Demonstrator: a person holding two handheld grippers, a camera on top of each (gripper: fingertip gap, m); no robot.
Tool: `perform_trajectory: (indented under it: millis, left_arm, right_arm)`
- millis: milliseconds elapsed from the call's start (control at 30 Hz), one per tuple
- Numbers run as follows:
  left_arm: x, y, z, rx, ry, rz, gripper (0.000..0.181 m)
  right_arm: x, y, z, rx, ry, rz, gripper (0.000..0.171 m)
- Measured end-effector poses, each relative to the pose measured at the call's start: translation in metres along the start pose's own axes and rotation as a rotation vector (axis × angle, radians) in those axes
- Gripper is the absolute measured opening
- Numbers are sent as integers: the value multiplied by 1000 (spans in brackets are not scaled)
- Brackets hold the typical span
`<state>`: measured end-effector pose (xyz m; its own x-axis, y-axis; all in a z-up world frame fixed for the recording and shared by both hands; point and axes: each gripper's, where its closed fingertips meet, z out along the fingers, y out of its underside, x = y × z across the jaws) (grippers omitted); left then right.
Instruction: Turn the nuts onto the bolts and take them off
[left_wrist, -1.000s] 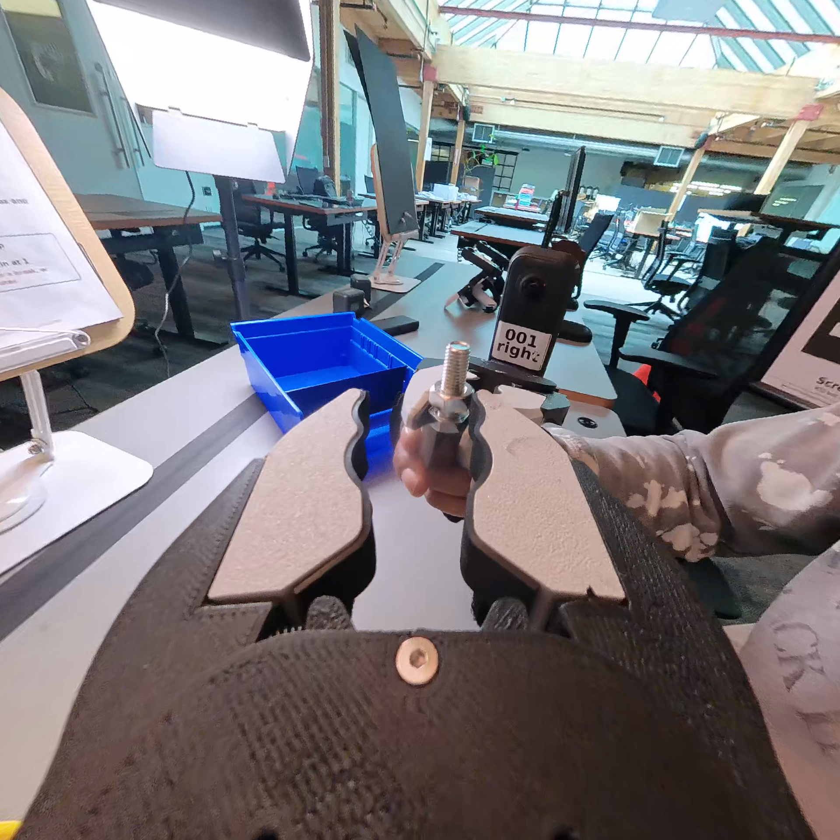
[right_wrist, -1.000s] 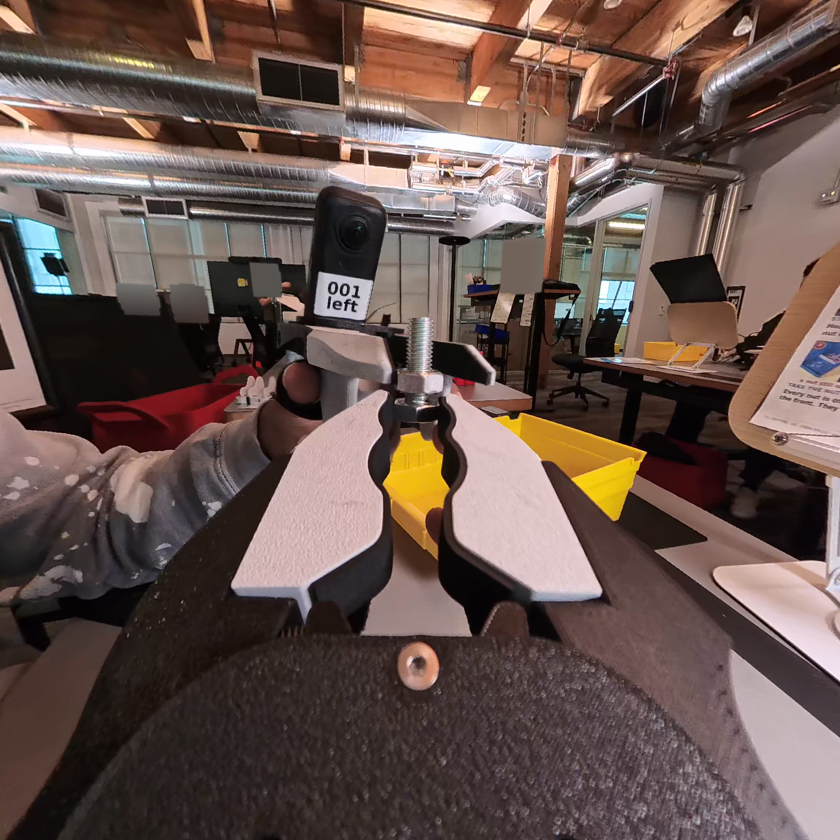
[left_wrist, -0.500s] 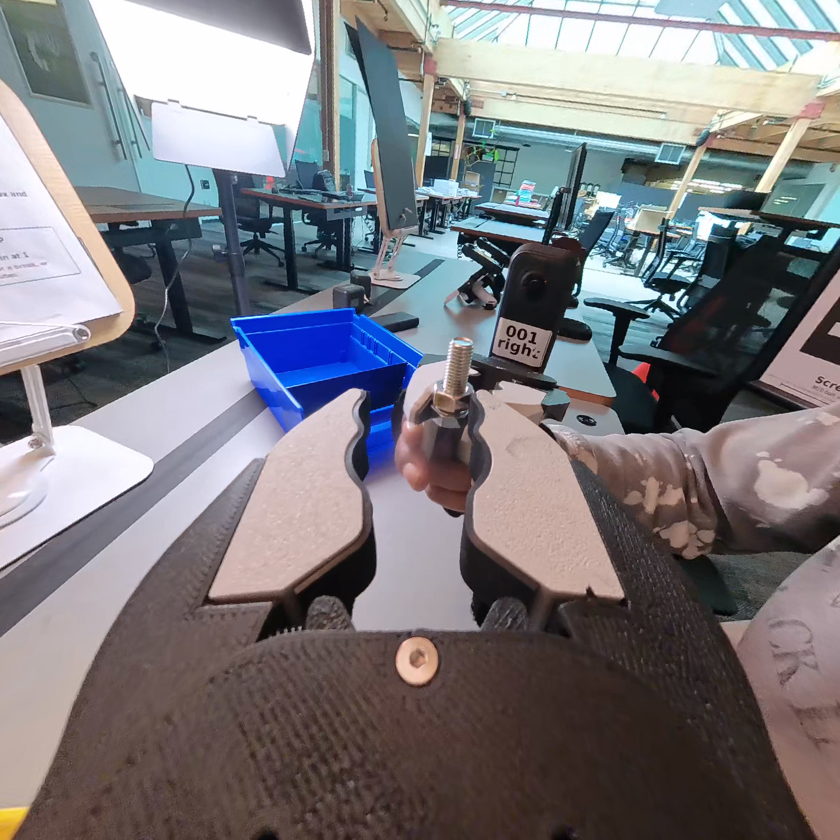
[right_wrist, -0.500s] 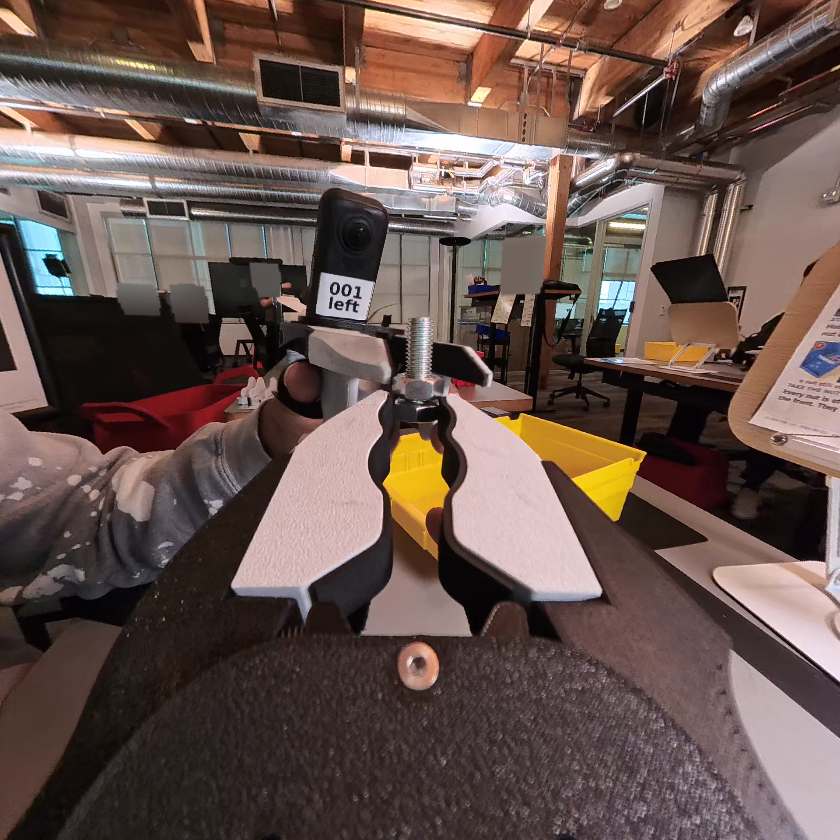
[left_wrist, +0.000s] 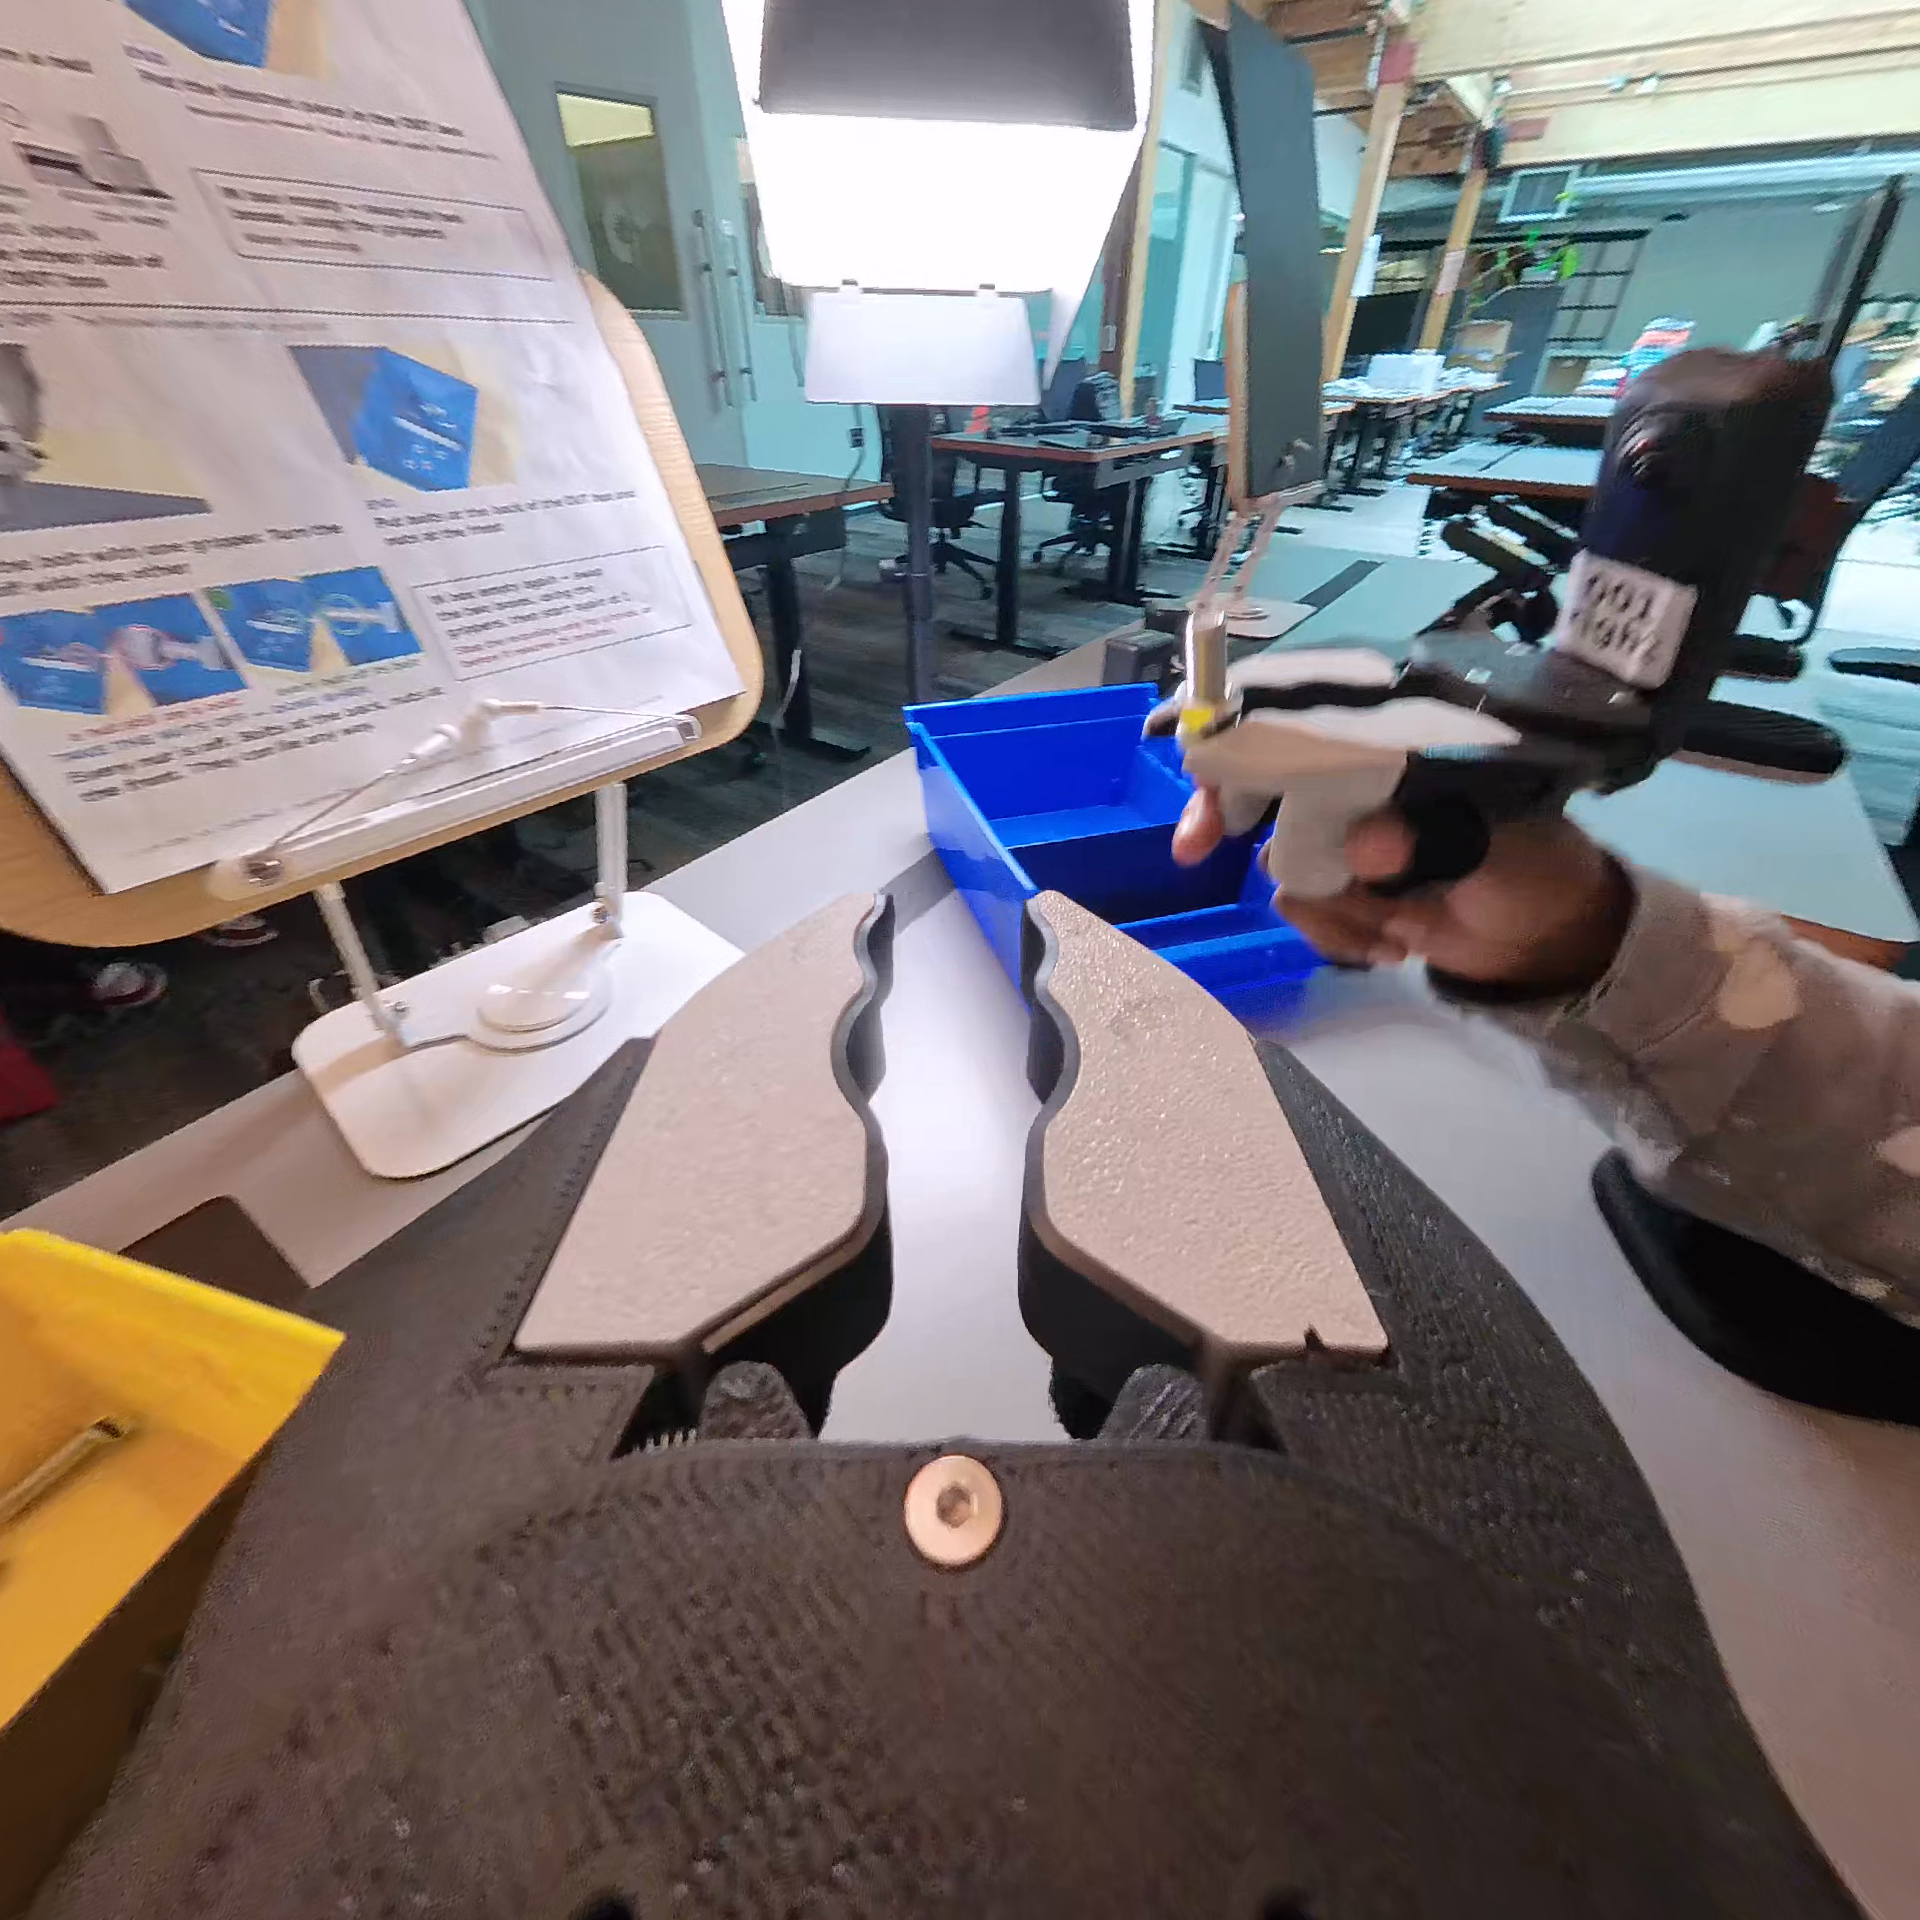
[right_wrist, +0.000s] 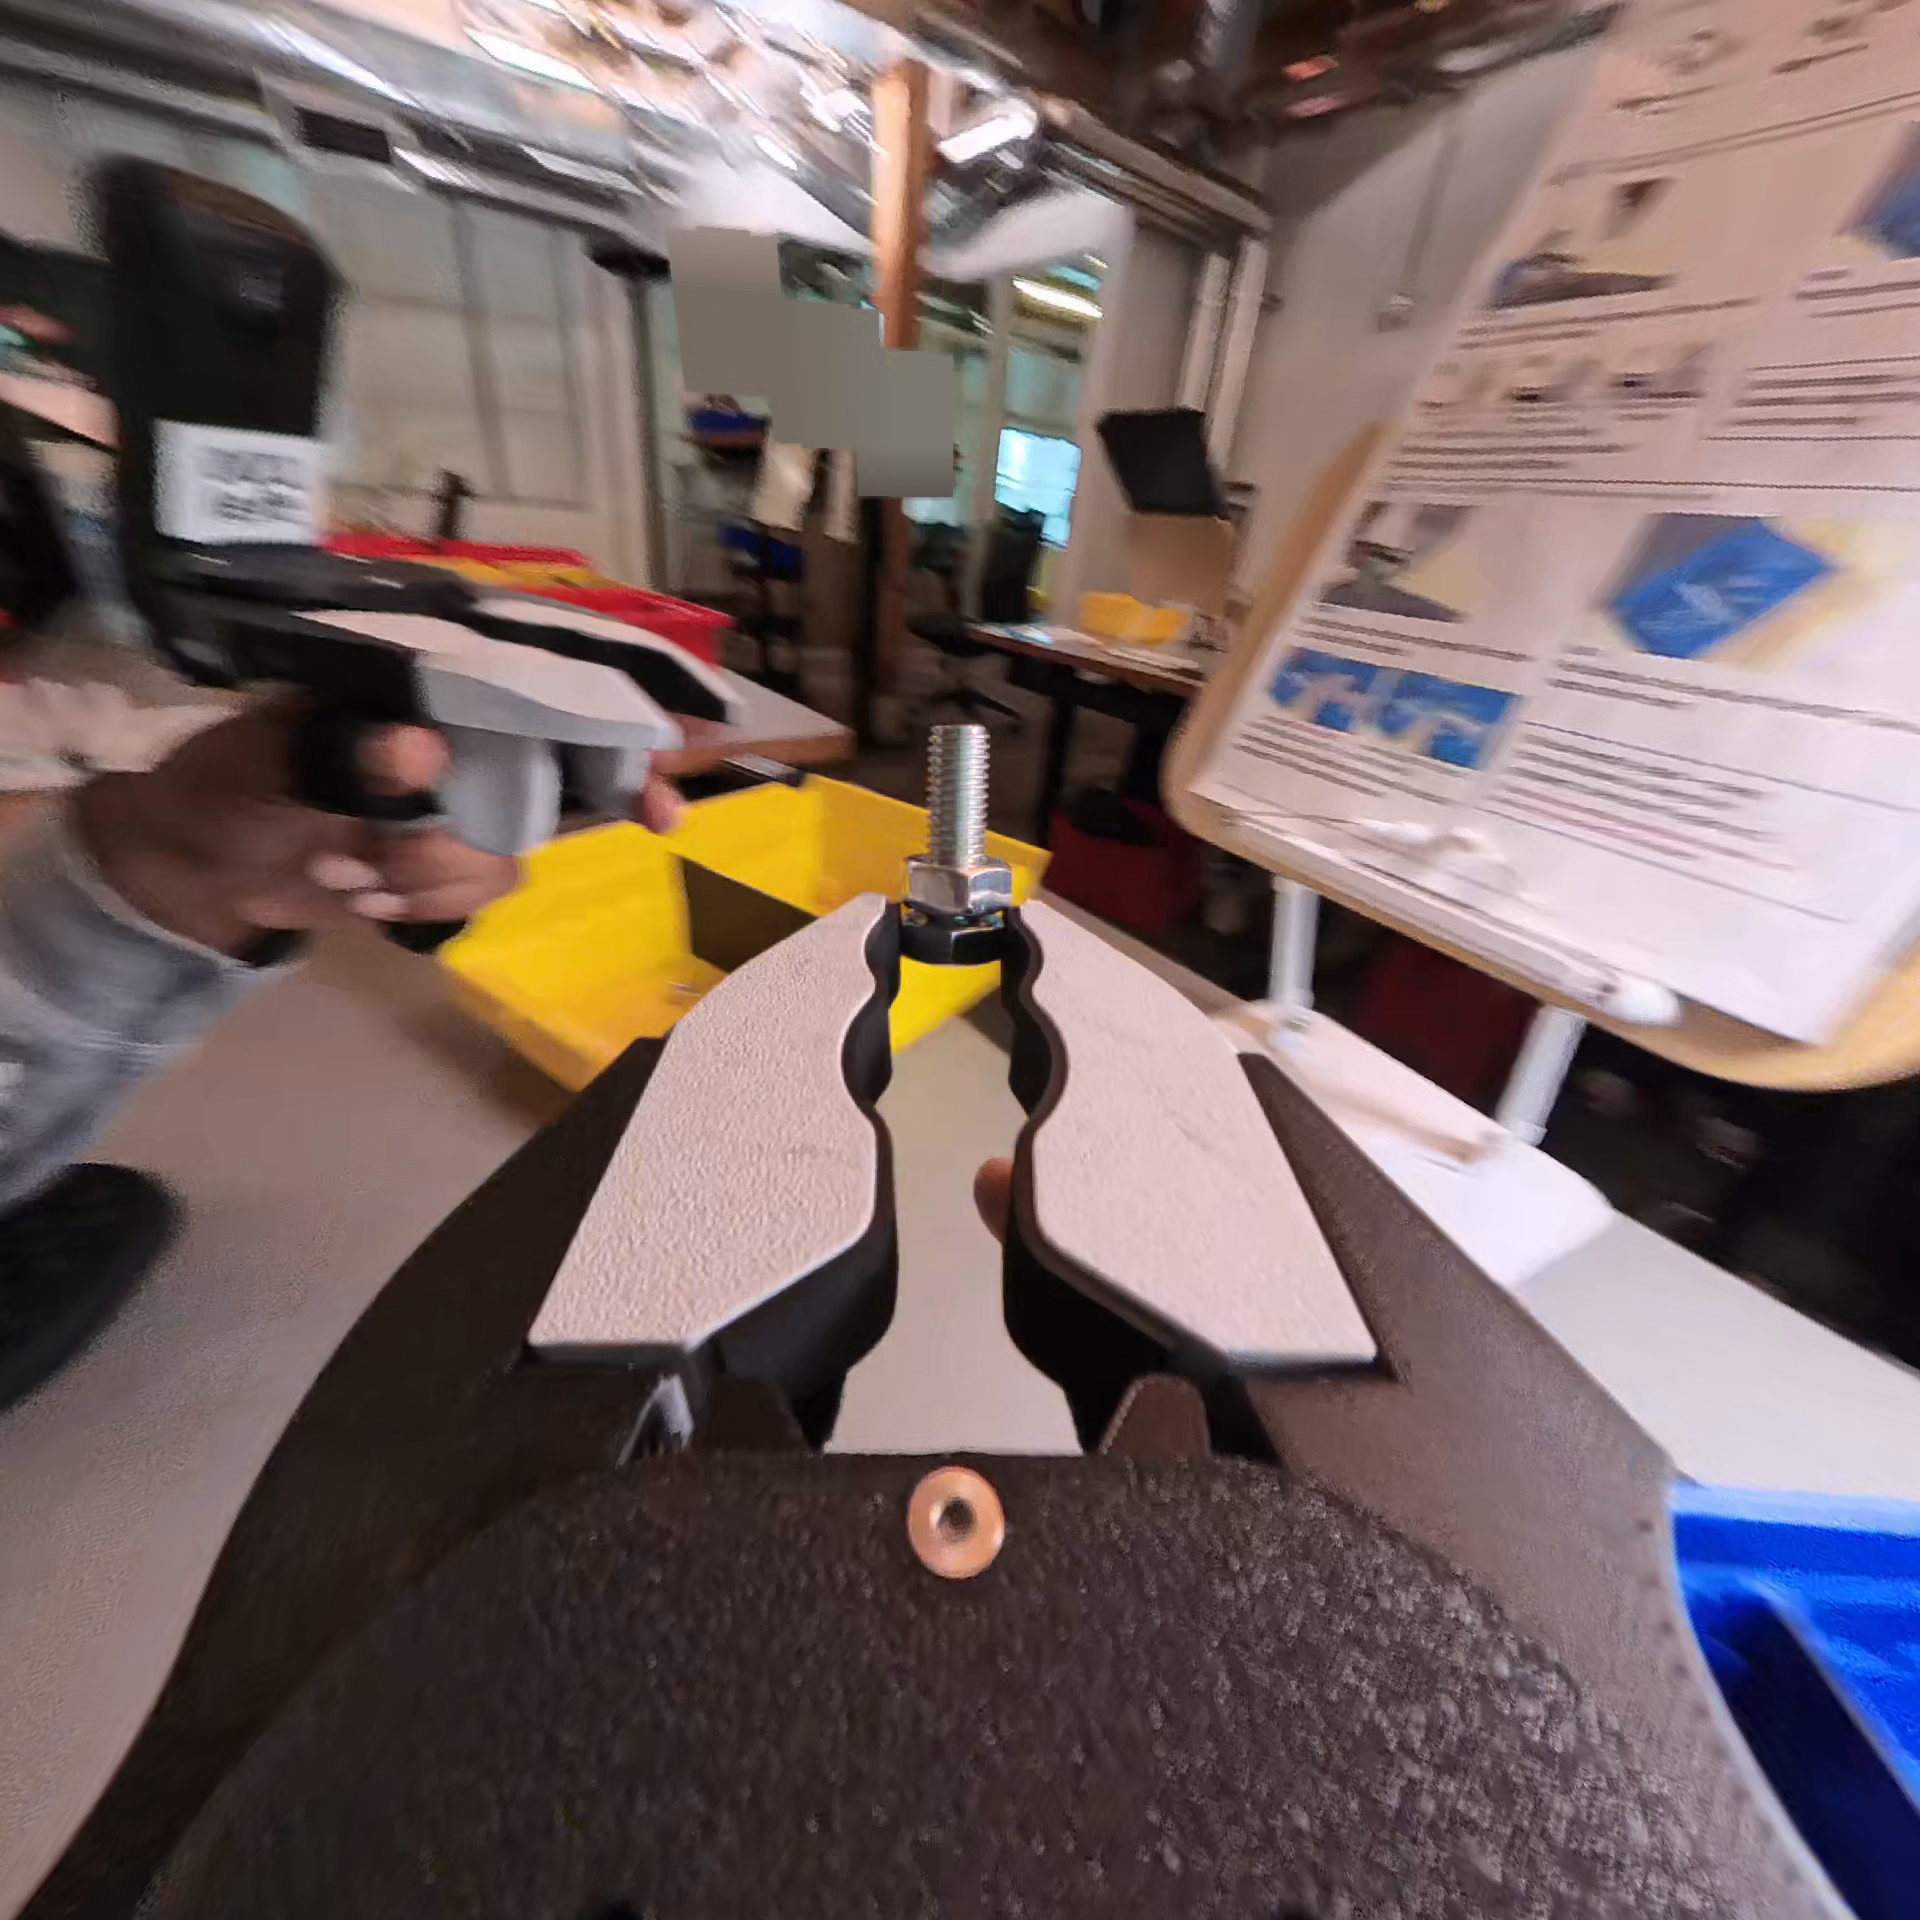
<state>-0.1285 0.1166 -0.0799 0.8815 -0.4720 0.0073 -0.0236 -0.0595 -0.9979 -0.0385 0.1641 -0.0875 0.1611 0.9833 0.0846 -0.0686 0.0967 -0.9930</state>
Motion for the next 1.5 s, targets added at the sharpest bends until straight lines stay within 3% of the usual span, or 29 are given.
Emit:
perform_trajectory:
  millis: [167,333,467,633,1133,1233,1333,1500]
  left_arm:
    - [-41,8,-9,11,-123,17,23]
    - [-84,33,-16,-7,-238,-9,27]
    - [-107,43,-26,-11,-320,9,29]
    - [-119,44,-35,9,-347,-22,31]
    - [-140,71,-33,-36,-389,-60,33]
    - [-141,74,-32,-41,-392,-64,33]
    - [-141,75,-32,-40,-392,-70,33]
    - [-144,73,-35,-42,-411,-56,33]
  right_arm:
    - [118,5,-38,-233,320,-33,18]
    - [238,81,-86,-748,590,-16,19]
    - [276,144,-108,-987,615,135,19]
    - [296,191,-116,-1163,611,197,19]
    - [316,228,-103,-1158,549,211,20]
    - [309,198,-86,-1000,512,223,24]
    - [287,144,-65,-773,448,205,25]
    - [196,56,-45,-417,296,142,27]
